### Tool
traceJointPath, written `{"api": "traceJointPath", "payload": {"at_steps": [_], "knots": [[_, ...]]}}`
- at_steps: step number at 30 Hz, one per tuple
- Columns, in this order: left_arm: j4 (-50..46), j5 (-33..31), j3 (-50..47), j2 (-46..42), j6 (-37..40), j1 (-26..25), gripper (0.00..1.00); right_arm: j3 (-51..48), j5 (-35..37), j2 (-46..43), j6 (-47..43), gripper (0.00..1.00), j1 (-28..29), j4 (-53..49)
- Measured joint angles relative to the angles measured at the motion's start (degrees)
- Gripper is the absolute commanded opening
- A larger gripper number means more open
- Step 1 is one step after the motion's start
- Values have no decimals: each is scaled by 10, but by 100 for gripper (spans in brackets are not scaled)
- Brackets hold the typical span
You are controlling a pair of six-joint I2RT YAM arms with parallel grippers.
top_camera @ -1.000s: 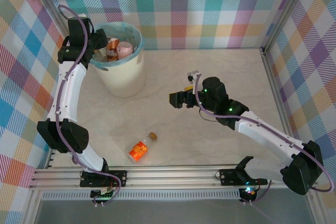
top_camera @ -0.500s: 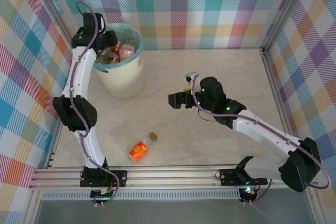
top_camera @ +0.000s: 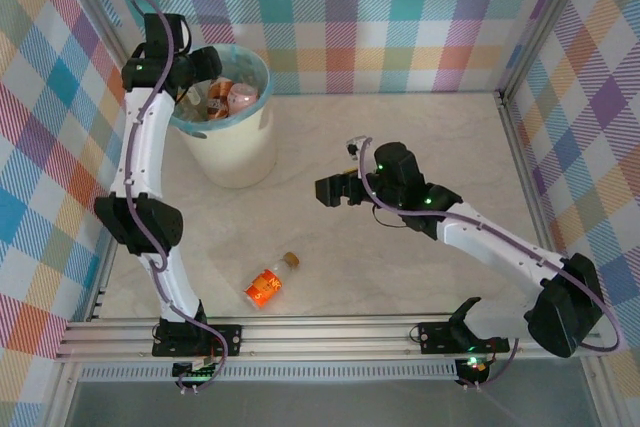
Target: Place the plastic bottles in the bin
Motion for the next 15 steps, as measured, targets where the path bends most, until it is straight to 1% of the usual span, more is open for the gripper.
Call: {"api": "traceJointPath", "payload": {"at_steps": [2, 5, 8, 10, 13, 15], "knots": [[9, -2, -34, -40, 0, 0, 68, 12, -16, 11, -9, 98, 3, -9], [29, -2, -122, -129, -1, 0, 68, 27, -49, 24, -46, 95, 15, -29], [53, -2, -227, -229, -8, 0, 68, 35, -87, 36, -120, 93, 35, -51], [70, 2, -314, -304, -16, -1, 69, 37, -115, 45, -181, 92, 47, -66], [87, 10, -424, -391, -27, -3, 71, 45, -147, 66, -268, 91, 61, -89], [92, 23, -485, -438, -33, -3, 72, 46, -162, 79, -327, 92, 72, -97]]}}
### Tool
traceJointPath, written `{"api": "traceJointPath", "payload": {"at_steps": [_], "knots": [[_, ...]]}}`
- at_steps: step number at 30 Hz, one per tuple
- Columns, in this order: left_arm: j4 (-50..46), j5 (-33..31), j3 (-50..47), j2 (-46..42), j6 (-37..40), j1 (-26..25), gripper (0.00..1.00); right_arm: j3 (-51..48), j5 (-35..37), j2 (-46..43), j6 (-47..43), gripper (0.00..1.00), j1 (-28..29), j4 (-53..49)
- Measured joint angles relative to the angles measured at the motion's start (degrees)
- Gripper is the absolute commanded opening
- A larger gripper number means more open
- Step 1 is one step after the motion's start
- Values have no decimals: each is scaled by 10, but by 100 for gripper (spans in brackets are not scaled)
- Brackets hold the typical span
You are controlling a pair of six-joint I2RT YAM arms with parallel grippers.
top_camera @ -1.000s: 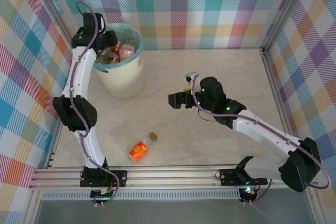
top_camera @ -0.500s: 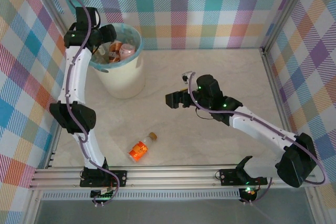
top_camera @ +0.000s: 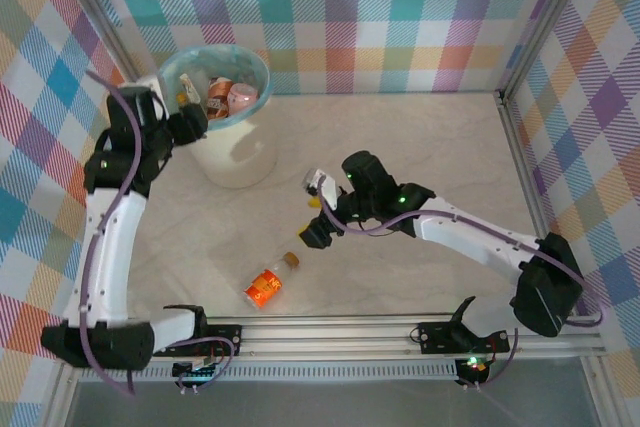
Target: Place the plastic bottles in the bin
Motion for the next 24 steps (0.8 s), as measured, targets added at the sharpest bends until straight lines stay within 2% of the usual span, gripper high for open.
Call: {"api": "traceJointPath", "payload": {"at_steps": [5, 10, 16, 24], "knots": [[-2, 49, -125, -80, -14, 0, 72, -6, -7, 33, -187, 100, 43, -14], [-6, 78, -201, -114, -23, 0, 73, -11, 8, 77, -329, 100, 96, -17], [-6, 85, -258, -151, -30, 0, 73, 14, 42, 161, -407, 98, 126, -21], [-1, 85, -306, -165, -46, 0, 73, 56, 82, 233, -437, 98, 139, -22]]}}
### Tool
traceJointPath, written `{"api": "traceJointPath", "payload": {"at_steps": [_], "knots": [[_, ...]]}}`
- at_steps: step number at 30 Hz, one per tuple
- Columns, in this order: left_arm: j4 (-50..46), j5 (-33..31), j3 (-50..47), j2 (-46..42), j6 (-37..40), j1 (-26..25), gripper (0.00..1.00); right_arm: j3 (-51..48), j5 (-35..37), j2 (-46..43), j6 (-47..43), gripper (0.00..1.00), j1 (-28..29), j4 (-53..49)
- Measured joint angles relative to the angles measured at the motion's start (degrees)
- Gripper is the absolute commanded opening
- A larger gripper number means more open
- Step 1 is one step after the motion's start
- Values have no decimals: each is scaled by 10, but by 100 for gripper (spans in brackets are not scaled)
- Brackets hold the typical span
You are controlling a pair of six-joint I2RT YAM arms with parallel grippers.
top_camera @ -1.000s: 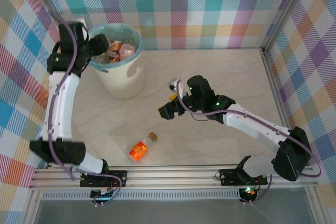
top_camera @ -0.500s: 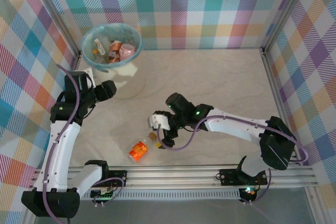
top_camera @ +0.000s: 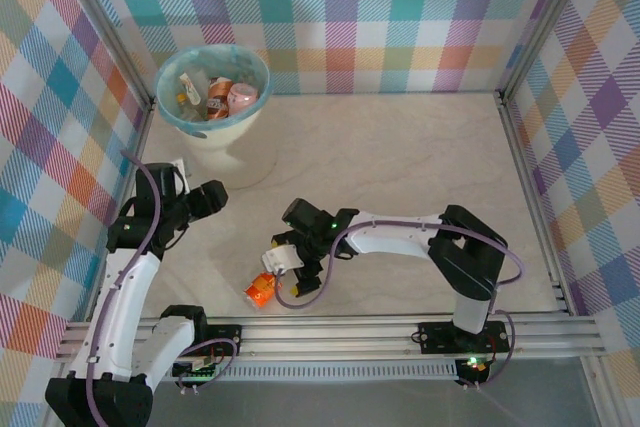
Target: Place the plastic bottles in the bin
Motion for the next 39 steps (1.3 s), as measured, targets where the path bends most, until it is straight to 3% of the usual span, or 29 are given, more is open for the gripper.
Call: {"api": "traceJointPath", "payload": {"at_steps": [9, 22, 32, 39], "knots": [[0, -3, -27, 0, -12, 0, 73, 30, 14, 52, -16, 88, 15, 6], [2, -5, -27, 6, -16, 0, 74, 46, 39, 80, -20, 42, 16, 0], [11, 9, -17, 32, -27, 0, 73, 10, 67, 19, 38, 41, 4, 16], [70, 79, 26, 34, -55, -9, 76, -31, 27, -76, 179, 43, -85, 59]]}}
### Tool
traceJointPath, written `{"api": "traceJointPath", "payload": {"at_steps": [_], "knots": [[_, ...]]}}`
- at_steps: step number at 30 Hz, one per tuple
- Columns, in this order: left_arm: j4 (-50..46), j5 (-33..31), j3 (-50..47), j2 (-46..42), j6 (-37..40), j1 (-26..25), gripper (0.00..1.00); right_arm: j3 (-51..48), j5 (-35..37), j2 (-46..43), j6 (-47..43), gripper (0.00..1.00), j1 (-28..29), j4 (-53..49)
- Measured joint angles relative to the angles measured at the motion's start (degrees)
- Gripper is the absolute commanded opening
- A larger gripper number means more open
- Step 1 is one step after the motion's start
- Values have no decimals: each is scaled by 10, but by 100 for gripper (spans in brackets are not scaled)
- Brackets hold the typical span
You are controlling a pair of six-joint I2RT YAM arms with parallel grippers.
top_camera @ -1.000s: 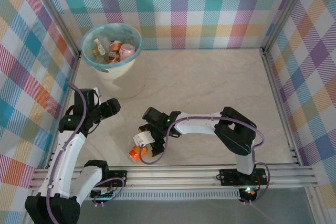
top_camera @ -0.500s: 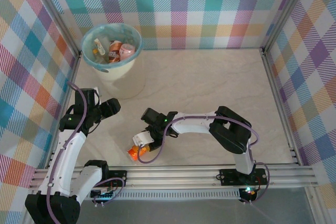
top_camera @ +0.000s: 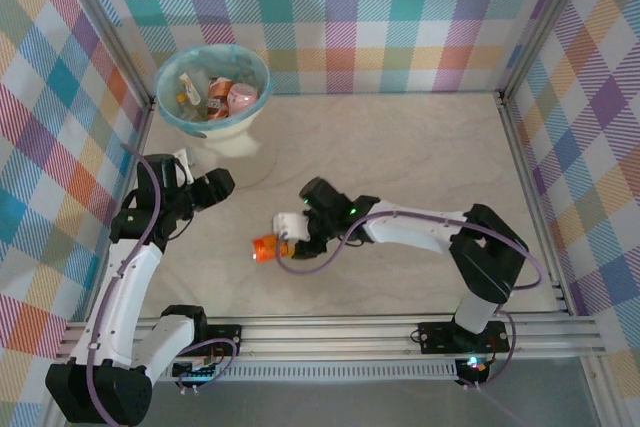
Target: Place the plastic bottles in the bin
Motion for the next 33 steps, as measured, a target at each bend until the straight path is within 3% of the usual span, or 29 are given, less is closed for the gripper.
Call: {"api": "traceJointPath", "payload": {"at_steps": [6, 17, 25, 33], "knots": [[33, 33, 60, 20, -19, -44, 79, 0, -30, -22, 101, 43, -61, 34], [49, 45, 105, 101, -38, -143, 84, -10, -75, -45, 230, 43, -89, 95], [50, 47, 105, 110, -50, -153, 84, -51, -83, -103, 290, 44, -114, 148], [64, 115, 114, 144, -62, -160, 76, -56, -79, -116, 306, 44, -117, 171]]}}
